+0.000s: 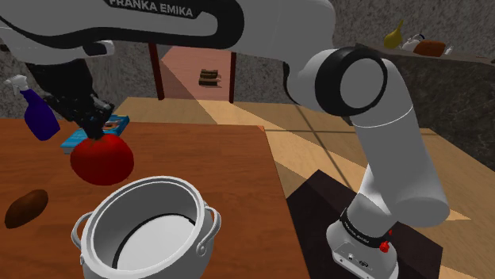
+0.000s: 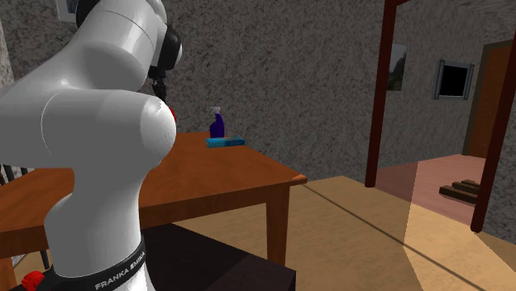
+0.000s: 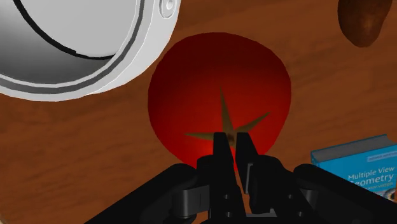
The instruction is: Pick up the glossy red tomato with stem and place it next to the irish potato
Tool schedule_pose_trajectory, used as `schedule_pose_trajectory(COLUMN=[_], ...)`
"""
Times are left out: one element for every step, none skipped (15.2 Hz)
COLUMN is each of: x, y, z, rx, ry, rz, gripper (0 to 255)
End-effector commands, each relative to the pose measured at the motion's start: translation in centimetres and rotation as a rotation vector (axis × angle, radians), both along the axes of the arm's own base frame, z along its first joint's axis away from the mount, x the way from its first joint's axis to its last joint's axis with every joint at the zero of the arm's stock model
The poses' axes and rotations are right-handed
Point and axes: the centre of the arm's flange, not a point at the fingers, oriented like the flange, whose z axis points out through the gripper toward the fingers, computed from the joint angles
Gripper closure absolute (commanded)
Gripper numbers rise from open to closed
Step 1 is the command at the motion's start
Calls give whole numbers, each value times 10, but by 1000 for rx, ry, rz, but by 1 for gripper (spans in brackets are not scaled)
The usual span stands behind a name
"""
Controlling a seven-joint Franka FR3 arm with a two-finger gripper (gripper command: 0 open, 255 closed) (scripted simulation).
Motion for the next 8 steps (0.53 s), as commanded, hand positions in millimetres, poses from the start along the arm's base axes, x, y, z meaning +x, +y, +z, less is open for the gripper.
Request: schedule_pose_trajectory(x=[0,0,0,0,0,0,0,0], y=[3,3,3,3,3,3,3,3], z=[-10,-15,-20,-25,-31,-36,-41,-46], rx=[0,0,0,0,0,0,0,0], ry=[-1,-1,-1,-1,-1,-1,-1,-1], rz=[-2,-2,-2,-2,-2,-2,-2,-2], gripper=[255,255,255,255,255,255,255,255])
